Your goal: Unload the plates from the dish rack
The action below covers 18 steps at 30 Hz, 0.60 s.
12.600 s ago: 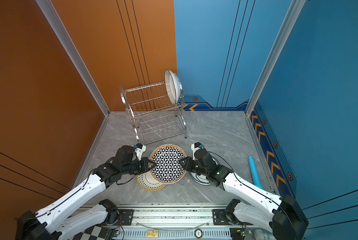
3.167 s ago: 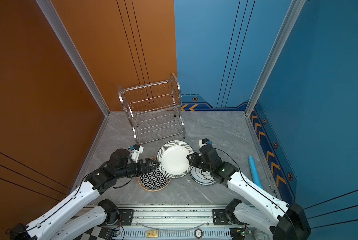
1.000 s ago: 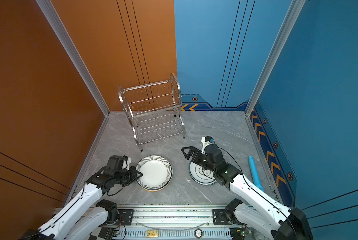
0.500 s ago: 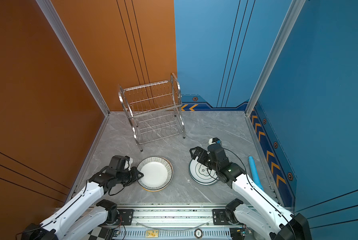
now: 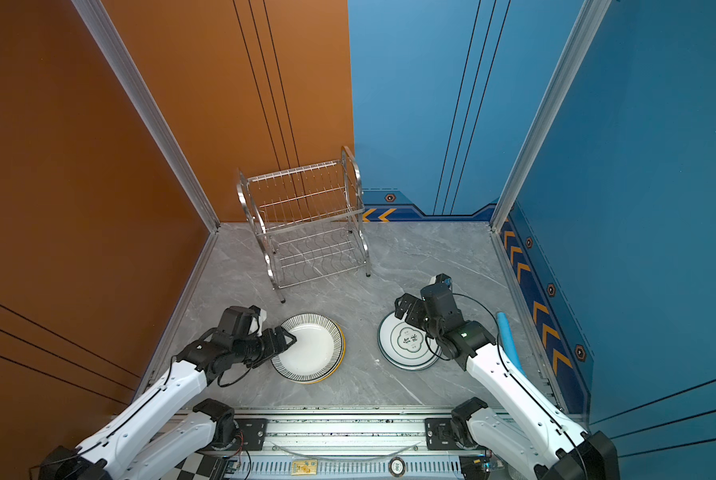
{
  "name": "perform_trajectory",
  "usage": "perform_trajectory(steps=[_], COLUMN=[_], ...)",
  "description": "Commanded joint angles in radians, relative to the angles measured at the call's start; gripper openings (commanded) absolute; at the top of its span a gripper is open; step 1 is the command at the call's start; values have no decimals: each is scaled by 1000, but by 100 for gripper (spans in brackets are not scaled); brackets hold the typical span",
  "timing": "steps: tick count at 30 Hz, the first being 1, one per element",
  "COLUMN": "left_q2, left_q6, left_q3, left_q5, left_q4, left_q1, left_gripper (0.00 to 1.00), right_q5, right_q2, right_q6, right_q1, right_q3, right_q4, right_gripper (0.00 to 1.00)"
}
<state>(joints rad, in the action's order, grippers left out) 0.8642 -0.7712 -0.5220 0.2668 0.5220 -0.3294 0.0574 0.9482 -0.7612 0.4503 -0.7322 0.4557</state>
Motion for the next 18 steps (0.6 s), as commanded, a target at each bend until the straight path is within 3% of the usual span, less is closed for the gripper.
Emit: perform_trajectory(steps=[1,4,9,12,14,18], left_q2=[10,39,115,152,173,202], left_q6=[39,45,56,61,70,49], left_q3=[-41,-74,-127,-160,-197,-246], left_q5=[-140,-152,-171,-238,-326,-649], left_q4=[145,156,160,160,160,134], left_q1=[4,1,-6,-5,-5,7], left_gripper=[98,98,98,98,98,98], right_q5=[191,297,330,465,499,578], right_q2=[-8,0,38,48,23,-30], right_q6=[111,130,159,142,220,385], right_q1=[-10,-28,-86,-100,-92,-84], right_q3=[-34,-51,-70,-48,14,171], right_q4=[74,100,108,76,-62,-421], right_gripper=[100,100,100,100,100,100])
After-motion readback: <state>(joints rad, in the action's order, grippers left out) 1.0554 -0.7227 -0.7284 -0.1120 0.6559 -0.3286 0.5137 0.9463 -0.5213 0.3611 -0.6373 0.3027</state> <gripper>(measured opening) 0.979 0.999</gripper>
